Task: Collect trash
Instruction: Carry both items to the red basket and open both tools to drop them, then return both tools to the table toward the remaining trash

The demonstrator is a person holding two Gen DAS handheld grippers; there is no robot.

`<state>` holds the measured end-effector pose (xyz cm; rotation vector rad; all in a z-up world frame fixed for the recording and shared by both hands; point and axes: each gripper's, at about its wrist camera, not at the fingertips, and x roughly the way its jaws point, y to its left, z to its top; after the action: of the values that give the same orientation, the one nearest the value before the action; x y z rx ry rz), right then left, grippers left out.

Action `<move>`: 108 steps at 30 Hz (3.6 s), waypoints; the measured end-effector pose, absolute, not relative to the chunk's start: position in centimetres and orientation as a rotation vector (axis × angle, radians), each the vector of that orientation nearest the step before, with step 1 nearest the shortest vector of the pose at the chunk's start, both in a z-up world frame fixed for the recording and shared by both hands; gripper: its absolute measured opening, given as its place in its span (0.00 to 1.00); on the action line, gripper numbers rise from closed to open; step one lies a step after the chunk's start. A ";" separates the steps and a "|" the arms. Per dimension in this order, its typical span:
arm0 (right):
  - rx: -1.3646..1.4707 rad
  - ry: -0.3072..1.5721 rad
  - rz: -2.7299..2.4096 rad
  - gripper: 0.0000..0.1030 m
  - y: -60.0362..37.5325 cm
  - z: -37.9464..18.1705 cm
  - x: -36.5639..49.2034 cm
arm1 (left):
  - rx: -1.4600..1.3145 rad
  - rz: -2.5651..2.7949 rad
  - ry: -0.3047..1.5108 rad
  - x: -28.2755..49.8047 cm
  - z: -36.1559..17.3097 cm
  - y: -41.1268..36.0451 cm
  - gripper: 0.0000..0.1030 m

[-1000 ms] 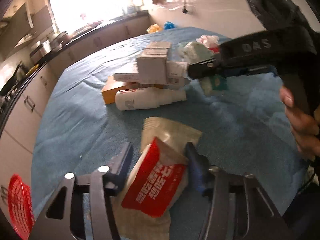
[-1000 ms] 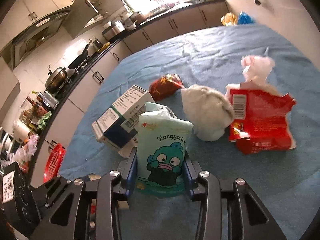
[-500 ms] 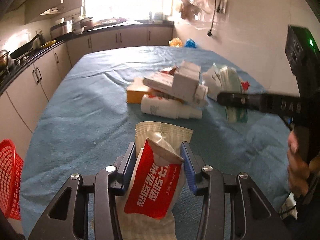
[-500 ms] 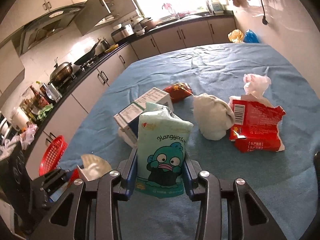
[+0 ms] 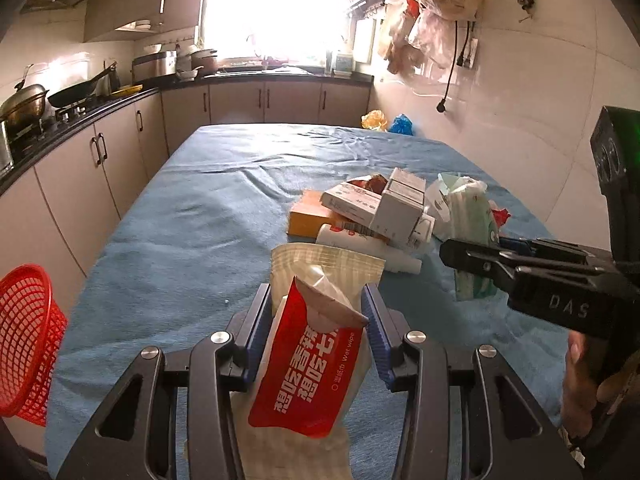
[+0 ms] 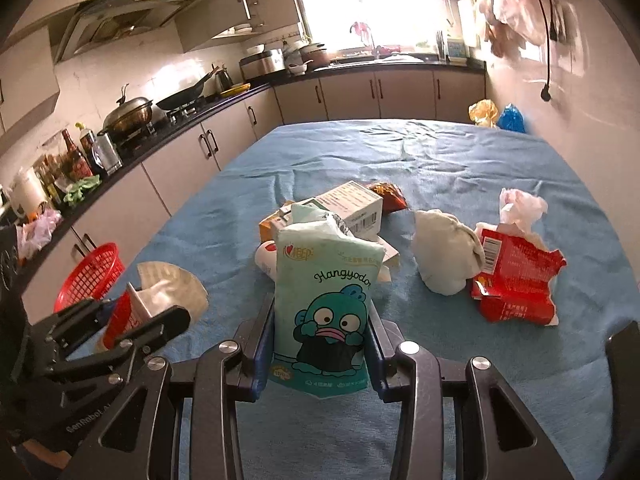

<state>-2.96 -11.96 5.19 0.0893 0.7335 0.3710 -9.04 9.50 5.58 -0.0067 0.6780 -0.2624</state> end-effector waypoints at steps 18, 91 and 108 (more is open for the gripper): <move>-0.001 0.717 0.356 0.41 -10.2 5.3 -3.8 | -0.021 -0.245 0.670 -9.2 5.6 10.5 0.43; -0.115 0.941 0.964 0.47 24.1 6.1 0.5 | -0.412 0.327 0.565 -14.3 6.0 39.6 0.43; -0.026 0.925 0.935 0.59 20.6 6.5 0.1 | -0.430 0.298 0.519 -15.9 7.0 38.6 0.61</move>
<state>0.13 20.57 6.46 -0.0256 0.9253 0.9350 -15.94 38.63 6.96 -0.4303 0.5190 0.2976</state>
